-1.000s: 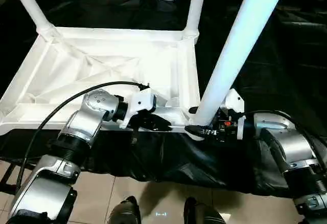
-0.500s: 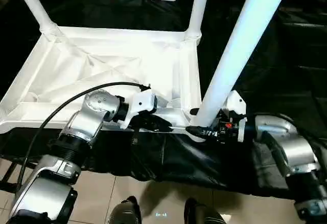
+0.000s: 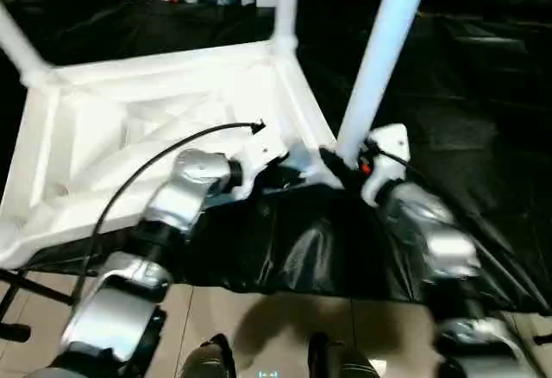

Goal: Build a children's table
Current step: Rotate leg to tighten

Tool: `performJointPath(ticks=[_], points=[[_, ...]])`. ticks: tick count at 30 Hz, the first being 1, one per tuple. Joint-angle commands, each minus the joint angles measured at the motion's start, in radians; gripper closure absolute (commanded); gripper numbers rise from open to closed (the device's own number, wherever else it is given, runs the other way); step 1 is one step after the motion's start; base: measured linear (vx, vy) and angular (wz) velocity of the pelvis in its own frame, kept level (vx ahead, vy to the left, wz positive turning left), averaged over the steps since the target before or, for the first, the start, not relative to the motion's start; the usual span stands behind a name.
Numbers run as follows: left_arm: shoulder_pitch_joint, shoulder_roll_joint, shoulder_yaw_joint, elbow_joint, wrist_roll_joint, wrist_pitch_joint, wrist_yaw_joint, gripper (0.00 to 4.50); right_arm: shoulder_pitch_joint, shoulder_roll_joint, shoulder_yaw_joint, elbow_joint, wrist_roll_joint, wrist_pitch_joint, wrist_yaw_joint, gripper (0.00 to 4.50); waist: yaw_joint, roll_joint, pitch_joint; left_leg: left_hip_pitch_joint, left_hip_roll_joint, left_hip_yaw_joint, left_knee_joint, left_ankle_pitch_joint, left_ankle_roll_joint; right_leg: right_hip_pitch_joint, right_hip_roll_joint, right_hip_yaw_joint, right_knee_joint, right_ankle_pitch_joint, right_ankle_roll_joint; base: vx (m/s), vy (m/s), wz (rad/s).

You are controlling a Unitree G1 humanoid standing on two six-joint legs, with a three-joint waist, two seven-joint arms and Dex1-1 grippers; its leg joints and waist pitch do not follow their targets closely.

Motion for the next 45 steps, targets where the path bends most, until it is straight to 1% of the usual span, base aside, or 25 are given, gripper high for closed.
performJointPath(ticks=[1,3,4,5,6,8,12,17,19,22,23,24,25,26,28,30,31,33,35,36,37,38,41,44,45], points=[[0.005,-0.091,-0.047,0.03,0.013,0.023,0.09,4.5,0.008,0.125,0.098,0.084,-0.002,0.027,-0.027,2.01,-0.002,-0.005,-0.037,0.016,0.05,-0.042,-0.082,-0.404,0.006,0.023,-0.078,0.04,-0.095,-0.627,-0.085,0.0,0.0,0.0],[0.015,-0.1,-0.062,0.016,0.027,0.008,0.094,4.5,-0.004,0.165,0.105,0.093,-0.019,-0.01,-0.051,2.01,-0.006,-0.005,-0.037,0.017,0.048,-0.044,-0.084,-0.435,0.003,0.02,-0.08,0.039,-0.097,-0.638,-0.077,0.0,0.0,0.0],[0.016,-0.101,-0.064,0.014,0.029,0.006,0.094,4.5,-0.004,0.169,0.106,0.094,-0.021,-0.014,-0.052,1.45,-0.008,-0.004,-0.037,0.015,0.049,-0.045,-0.086,-0.436,0.006,0.023,-0.081,0.038,-0.097,-0.624,-0.076,0.0,0.0,0.0],[0.023,-0.097,-0.071,0.003,0.029,-0.008,0.077,4.5,-0.002,0.172,0.112,0.088,-0.02,-0.019,-0.041,1.45,-0.008,-0.004,-0.039,0.014,0.049,-0.045,-0.087,-0.43,0.009,0.025,-0.08,0.038,-0.096,-0.608,-0.077,0.0,0.0,0.0],[0.031,-0.088,-0.079,-0.005,0.031,-0.021,0.06,4.5,0.005,0.168,0.121,0.078,-0.022,-0.027,-0.023,1.31,-0.01,-0.002,-0.039,0.012,0.052,-0.043,-0.089,-0.419,0.013,0.026,-0.079,0.039,-0.093,-0.553,-0.087,0.0,0.0,0.0],[0.036,-0.076,-0.084,-0.008,0.031,-0.034,0.044,4.5,0.012,0.158,0.127,0.067,-0.024,-0.035,-0.007,1.14,-0.009,-0.005,-0.04,0.014,0.051,-0.038,-0.087,-0.409,0.018,0.024,-0.077,0.042,-0.09,-0.5,-0.102,0.0,0.0,0.0],[0.044,-0.038,-0.079,-0.008,0.026,-0.06,-0.007,4.5,0.022,0.095,0.132,0.04,-0.028,-0.056,0.067,0.66,-0.007,-0.006,-0.042,0.01,0.05,-0.031,-0.083,-0.372,0.038,0.03,-0.078,0.044,-0.084,-0.439,-0.132,0.0,0.0,0.0],[0.059,0.0,-0.075,-0.026,0.005,-0.087,-0.092,4.5,0.023,0.006,0.14,0.019,-0.018,-0.074,0.197,0.54,-0.006,-0.01,-0.047,0.005,0.049,-0.027,-0.075,-0.316,0.063,0.04,-0.08,0.046,-0.076,-0.389,-0.154,0.0,0.0,0.0],[0.073,0.031,-0.069,-0.045,-0.016,-0.103,-0.159,4.5,0.029,-0.07,0.147,-0.008,0.011,-0.084,0.344,0.54,-0.004,-0.013,-0.05,0.005,0.048,-0.021,-0.068,-0.275,0.089,0.041,-0.077,0.047,-0.07,-0.34,-0.175,0.0,0.0,0.0],[0.078,0.042,-0.068,-0.051,-0.025,-0.115,-0.185,4.5,0.033,-0.098,0.149,-0.023,0.024,-0.084,0.406,0.54,-0.001,-0.014,-0.052,0.008,0.048,-0.015,-0.06,-0.255,0.11,0.035,-0.076,0.049,-0.068,-0.331,-0.196,0.034,-0.027,0.05],[0.079,0.053,-0.068,-0.05,-0.027,-0.117,-0.2,4.5,0.038,-0.127,0.154,-0.038,0.036,-0.08,0.46,0.54,0.001,-0.014,-0.056,0.007,0.047,-0.013,-0.055,-0.226,0.119,0.039,-0.075,0.048,-0.061,-0.292,-0.21,0.063,-0.043,0.07],[0.082,0.073,-0.067,-0.049,-0.035,-0.125,-0.235,4.5,0.045,-0.177,0.162,-0.06,0.06,-0.069,0.557,0.54,0.004,-0.014,-0.063,0.001,0.045,-0.013,-0.049,-0.168,0.137,0.049,-0.072,0.044,-0.048,-0.209,-0.226,0.075,-0.036,0.01],[0.083,0.081,-0.067,-0.05,-0.04,-0.128,-0.25,4.5,0.047,-0.196,0.165,-0.066,0.07,-0.066,0.592,0.54,0.005,-0.013,-0.066,0.0,0.046,-0.012,-0.046,-0.139,0.149,0.052,-0.07,0.043,-0.041,-0.153,-0.24,0.075,-0.036,0.01],[0.083,0.086,-0.067,-0.048,-0.043,-0.128,-0.26,4.5,0.048,-0.21,0.167,-0.069,0.076,-0.064,0.618,0.54,0.006,-0.01,-0.068,-0.004,0.046,-0.008,-0.036,-0.069,0.185,0.054,-0.063,0.041,-0.023,-0.004,-0.281,0.079,-0.027,-0.03],[0.085,0.103,-0.064,-0.05,-0.048,-0.133,-0.285,4.5,0.052,-0.244,0.175,-0.079,0.089,-0.06,0.684,0.85,0.012,-0.009,-0.073,-0.001,0.048,-0.005,-0.029,-0.021,0.205,0.058,-0.059,0.039,-0.01,0.092,-0.307,0.067,-0.023,-0.02],[0.088,0.12,-0.059,-0.052,-0.056,-0.141,-0.316,4.5,0.058,-0.279,0.181,-0.089,0.104,-0.054,0.756,0.85,0.017,-0.011,-0.073,-0.004,0.046,-0.002,-0.021,-0.01,0.22,0.057,-0.057,0.039,-0.003,0.136,-0.319,0.0,0.0,0.0],[0.087,0.123,-0.056,-0.05,-0.058,-0.143,-0.32,4.5,0.057,-0.286,0.179,-0.089,0.107,-0.056,0.77,0.95,0.017,-0.011,-0.073,-0.004,0.046,-0.002,-0.021,-0.01,0.22,0.057,-0.057,0.039,-0.003,0.136,-0.319,0.0,0.0,0.0],[0.086,0.129,-0.052,-0.048,-0.064,-0.148,-0.33,4.5,0.056,-0.297,0.177,-0.091,0.115,-0.055,0.788,1.23,0.021,-0.009,-0.073,-0.004,0.048,-0.004,-0.023,-0.049,0.204,0.059,-0.06,0.036,-0.008,0.057,-0.31,0.0,0.0,0.0],[0.088,0.136,-0.052,-0.05,-0.07,-0.15,-0.339,4.5,0.054,-0.304,0.178,-0.093,0.12,-0.055,0.798,1.31,0.022,-0.01,-0.071,-0.002,0.05,-0.004,-0.026,-0.081,0.182,0.056,-0.06,0.036,-0.017,-0.025,-0.299,0.0,0.0,0.0],[0.09,0.14,-0.052,-0.052,-0.072,-0.152,-0.344,4.5,0.052,-0.307,0.179,-0.092,0.121,-0.058,0.803,1.53,0.023,-0.008,-0.071,0.001,0.052,-0.005,-0.029,-0.111,0.16,0.053,-0.061,0.037,-0.023,-0.088,-0.291,0.0,0.0,0.0],[0.09,0.142,-0.052,-0.051,-0.072,-0.152,-0.346,4.5,0.051,-0.307,0.179,-0.09,0.12,-0.059,0.806,1.53,0.023,-0.008,-0.071,0.001,0.052,-0.005,-0.029,-0.111,0.16,0.053,-0.061,0.037,-0.023,-0.088,-0.291,0.0,0.0,0.0],[0.091,0.148,-0.053,-0.05,-0.073,-0.154,-0.353,4.5,0.047,-0.309,0.18,-0.086,0.118,-0.065,0.813,1.53,0.023,-0.008,-0.07,0.0,0.053,-0.006,-0.03,-0.12,0.148,0.053,-0.061,0.037,-0.023,-0.108,-0.286,0.0,0.0,0.0],[0.091,0.155,-0.051,-0.049,-0.077,-0.157,-0.365,4.5,0.046,-0.315,0.185,-0.087,0.121,-0.067,0.832,1.8,0.023,-0.008,-0.074,0.001,0.052,-0.006,-0.028,-0.108,0.14,0.054,-0.06,0.039,-0.019,-0.084,-0.286,0.0,0.0,0.0],[0.09,0.164,-0.052,-0.044,-0.078,-0.163,-0.377,4.5,0.046,-0.321,0.188,-0.089,0.118,-0.071,0.851,1.95,0.024,-0.008,-0.079,0.0,0.05,-0.004,-0.022,-0.065,0.163,0.056,-0.057,0.038,-0.008,0.01,-0.305,0.0,0.0,0.0],[0.091,0.167,-0.053,-0.045,-0.078,-0.162,-0.383,4.5,0.048,-0.322,0.189,-0.089,0.118,-0.07,0.854,1.98,0.024,-0.008,-0.078,-0.001,0.049,-0.004,-0.021,-0.061,0.167,0.056,-0.058,0.038,-0.007,0.02,-0.307,0.0,0.0,0.0]])
